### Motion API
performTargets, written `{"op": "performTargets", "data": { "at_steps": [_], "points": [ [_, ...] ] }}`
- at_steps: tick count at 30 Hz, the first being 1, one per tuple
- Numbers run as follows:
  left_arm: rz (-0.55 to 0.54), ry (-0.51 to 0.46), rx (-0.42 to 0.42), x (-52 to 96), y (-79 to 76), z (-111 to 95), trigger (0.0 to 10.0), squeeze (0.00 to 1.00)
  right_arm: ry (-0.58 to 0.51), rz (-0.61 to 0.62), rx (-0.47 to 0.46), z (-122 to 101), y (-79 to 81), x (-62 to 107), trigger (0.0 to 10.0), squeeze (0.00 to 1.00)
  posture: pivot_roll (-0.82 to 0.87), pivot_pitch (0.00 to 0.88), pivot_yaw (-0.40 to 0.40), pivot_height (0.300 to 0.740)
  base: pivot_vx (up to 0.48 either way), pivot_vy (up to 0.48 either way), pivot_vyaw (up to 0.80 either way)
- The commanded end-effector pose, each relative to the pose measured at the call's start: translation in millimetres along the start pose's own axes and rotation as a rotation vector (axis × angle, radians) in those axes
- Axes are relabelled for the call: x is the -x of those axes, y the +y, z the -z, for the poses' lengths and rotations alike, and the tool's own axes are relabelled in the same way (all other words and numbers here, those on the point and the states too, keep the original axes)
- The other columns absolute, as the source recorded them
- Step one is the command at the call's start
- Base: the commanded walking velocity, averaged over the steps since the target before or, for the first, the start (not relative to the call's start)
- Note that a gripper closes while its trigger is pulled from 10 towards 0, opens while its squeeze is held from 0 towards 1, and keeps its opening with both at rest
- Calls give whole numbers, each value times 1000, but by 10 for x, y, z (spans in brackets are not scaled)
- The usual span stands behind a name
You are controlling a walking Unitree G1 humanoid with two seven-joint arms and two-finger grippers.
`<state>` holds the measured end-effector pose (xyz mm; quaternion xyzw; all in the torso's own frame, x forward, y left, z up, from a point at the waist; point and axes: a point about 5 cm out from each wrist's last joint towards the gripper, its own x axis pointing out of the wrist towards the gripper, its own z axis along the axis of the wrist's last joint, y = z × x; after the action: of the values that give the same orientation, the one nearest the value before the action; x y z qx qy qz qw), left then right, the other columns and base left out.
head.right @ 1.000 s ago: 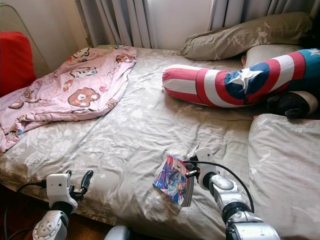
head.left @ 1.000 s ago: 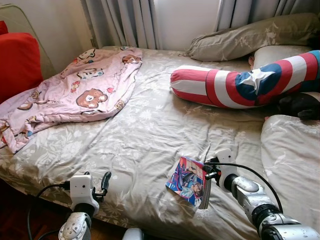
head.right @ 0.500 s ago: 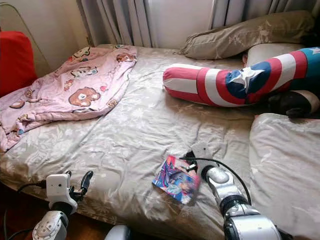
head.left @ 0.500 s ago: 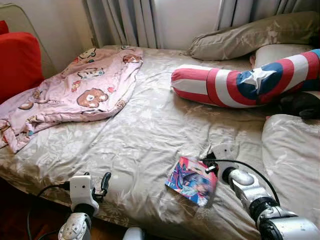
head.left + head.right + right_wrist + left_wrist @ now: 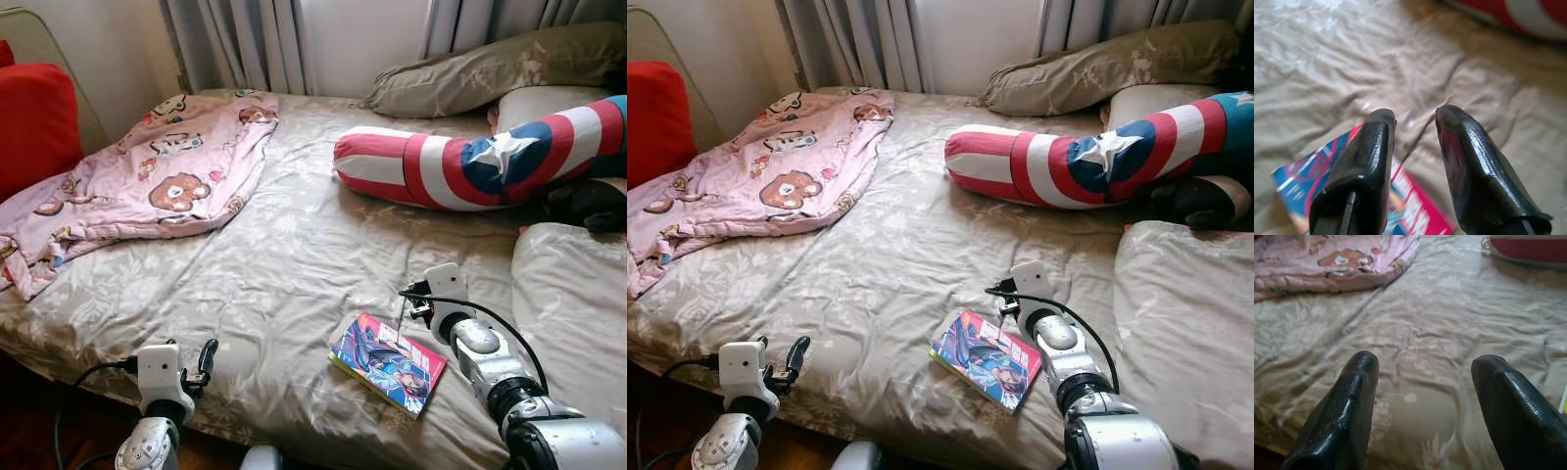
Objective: Clean up the room
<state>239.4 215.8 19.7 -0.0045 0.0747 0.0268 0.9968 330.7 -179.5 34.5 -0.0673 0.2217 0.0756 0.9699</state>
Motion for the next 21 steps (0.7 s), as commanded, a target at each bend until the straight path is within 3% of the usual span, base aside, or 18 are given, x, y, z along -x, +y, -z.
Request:
{"op": "performTargets", "data": {
  "at_steps": [1,6,8,10,15,21],
  "points": [
    [-13,19,9,4,10,46,10000,0,33,0,-48,186,48,47,10000,0,110,7,40,650,0,0,0],
    [-12,50,13,-1,1,115,10000,0,138,36,-176,673,103,221,10000,0,99,0,35,650,0,0,0],
    [-13,51,13,-8,3,116,10000,0,134,47,-207,711,103,242,10000,0,96,0,33,650,0,0,0],
    [-14,58,14,-12,13,133,10000,0,91,71,-300,747,103,275,10000,0,88,0,31,650,0,0,0],
    [-15,82,16,-3,-10,197,10000,0,79,96,-277,821,107,327,10000,0,77,0,30,665,0,0,0],
    [-9,119,20,-17,-46,270,10000,0,111,111,-332,935,108,381,10000,0,71,0,26,695,0,0,0]
  ]
}}
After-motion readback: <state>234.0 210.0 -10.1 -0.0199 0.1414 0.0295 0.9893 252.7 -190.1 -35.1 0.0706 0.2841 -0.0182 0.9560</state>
